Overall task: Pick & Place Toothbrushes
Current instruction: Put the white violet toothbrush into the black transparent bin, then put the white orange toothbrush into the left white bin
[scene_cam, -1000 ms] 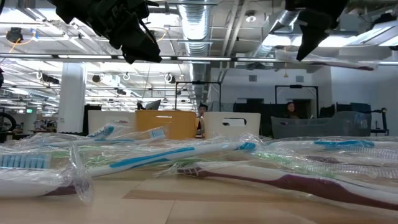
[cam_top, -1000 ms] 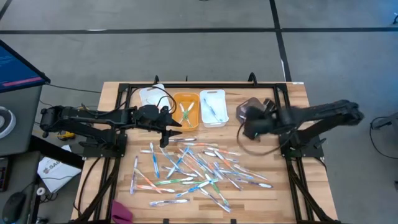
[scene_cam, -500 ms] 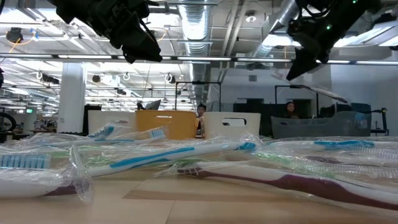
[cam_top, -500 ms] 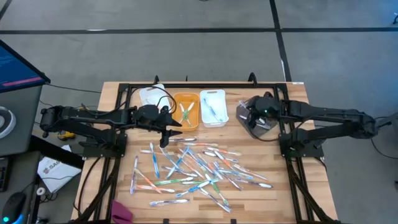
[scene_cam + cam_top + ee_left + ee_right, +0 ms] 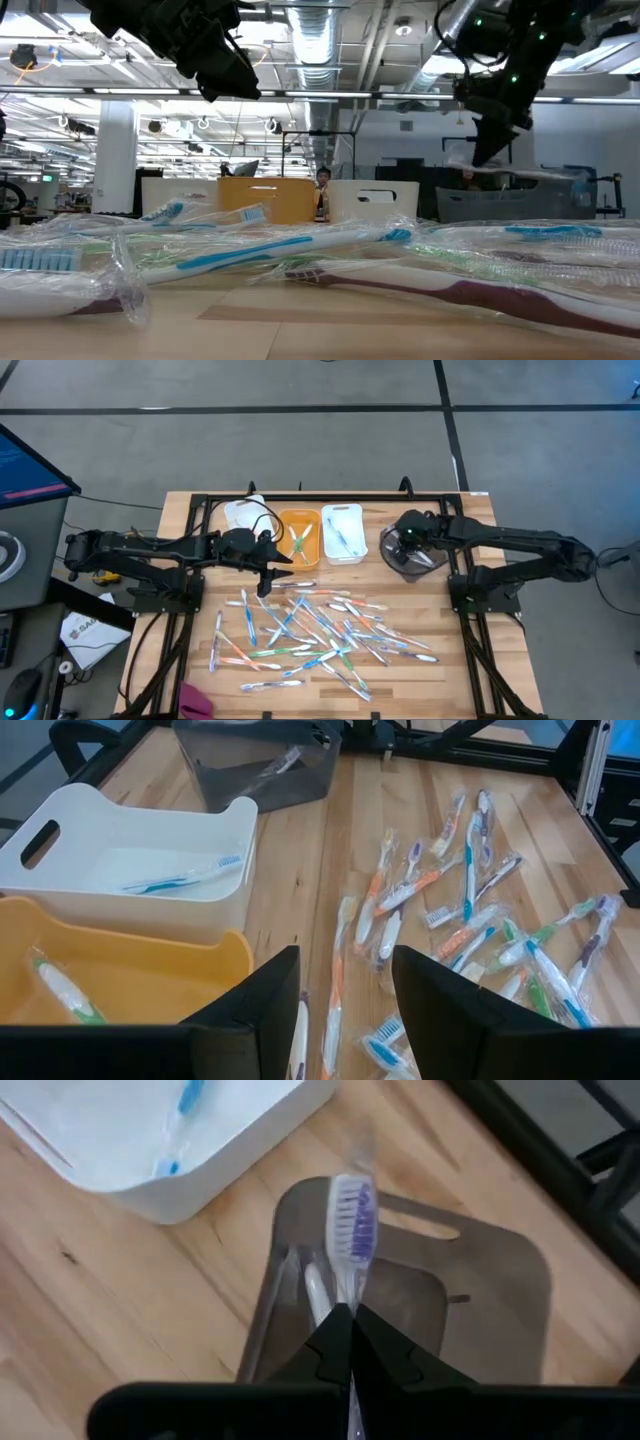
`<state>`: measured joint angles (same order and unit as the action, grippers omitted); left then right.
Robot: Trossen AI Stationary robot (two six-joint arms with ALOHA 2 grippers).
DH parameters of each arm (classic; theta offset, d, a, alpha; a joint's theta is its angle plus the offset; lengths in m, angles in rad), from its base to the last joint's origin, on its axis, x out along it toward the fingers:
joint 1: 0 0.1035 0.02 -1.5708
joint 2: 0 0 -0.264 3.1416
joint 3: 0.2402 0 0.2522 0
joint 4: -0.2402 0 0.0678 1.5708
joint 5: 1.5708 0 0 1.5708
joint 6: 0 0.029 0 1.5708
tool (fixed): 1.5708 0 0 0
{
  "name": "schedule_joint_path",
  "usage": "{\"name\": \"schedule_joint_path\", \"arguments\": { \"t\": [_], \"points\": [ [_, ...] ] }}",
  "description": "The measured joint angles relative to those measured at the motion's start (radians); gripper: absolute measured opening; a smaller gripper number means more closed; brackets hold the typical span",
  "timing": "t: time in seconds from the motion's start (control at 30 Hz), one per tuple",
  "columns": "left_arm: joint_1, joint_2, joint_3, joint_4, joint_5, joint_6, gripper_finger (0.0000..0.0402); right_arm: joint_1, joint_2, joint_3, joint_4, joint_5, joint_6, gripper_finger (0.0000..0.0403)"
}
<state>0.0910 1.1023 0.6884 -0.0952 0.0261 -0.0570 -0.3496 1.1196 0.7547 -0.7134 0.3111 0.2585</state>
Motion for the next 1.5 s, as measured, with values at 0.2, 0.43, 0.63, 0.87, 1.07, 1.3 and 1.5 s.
{"name": "schedule_joint_path", "arguments": {
  "t": [0.2,0.43,0.63,0.87,1.07,1.3,1.5],
  "points": [
    [0.000,0.000,0.000,-0.001,0.000,0.000,0.0154,-0.003,0.064,0.000,0.009,-0.001,0.004,0.0000],
    [0.000,0.000,0.000,-0.001,0.000,0.000,0.0154,-0.035,0.141,0.000,0.010,-0.018,0.002,0.0000],
    [0.000,0.000,0.000,-0.001,0.000,0.000,0.0154,-0.042,0.195,0.000,0.015,-0.023,-0.003,0.0000],
    [0.000,0.000,0.000,-0.001,0.000,0.000,0.0154,-0.042,0.228,0.000,0.018,-0.023,0.002,0.0027],
    [0.000,0.000,0.000,-0.001,0.000,0.000,0.0154,-0.042,0.227,0.001,0.016,-0.023,0.005,0.0114],
    [0.000,0.000,0.000,-0.001,0.000,0.000,0.0154,-0.037,0.227,0.026,-0.036,-0.023,-0.018,0.0201],
    [0.000,0.000,0.000,-0.001,0.000,0.000,0.0154,-0.001,0.227,0.127,-0.115,-0.023,0.025,0.0234]
  ]
}}
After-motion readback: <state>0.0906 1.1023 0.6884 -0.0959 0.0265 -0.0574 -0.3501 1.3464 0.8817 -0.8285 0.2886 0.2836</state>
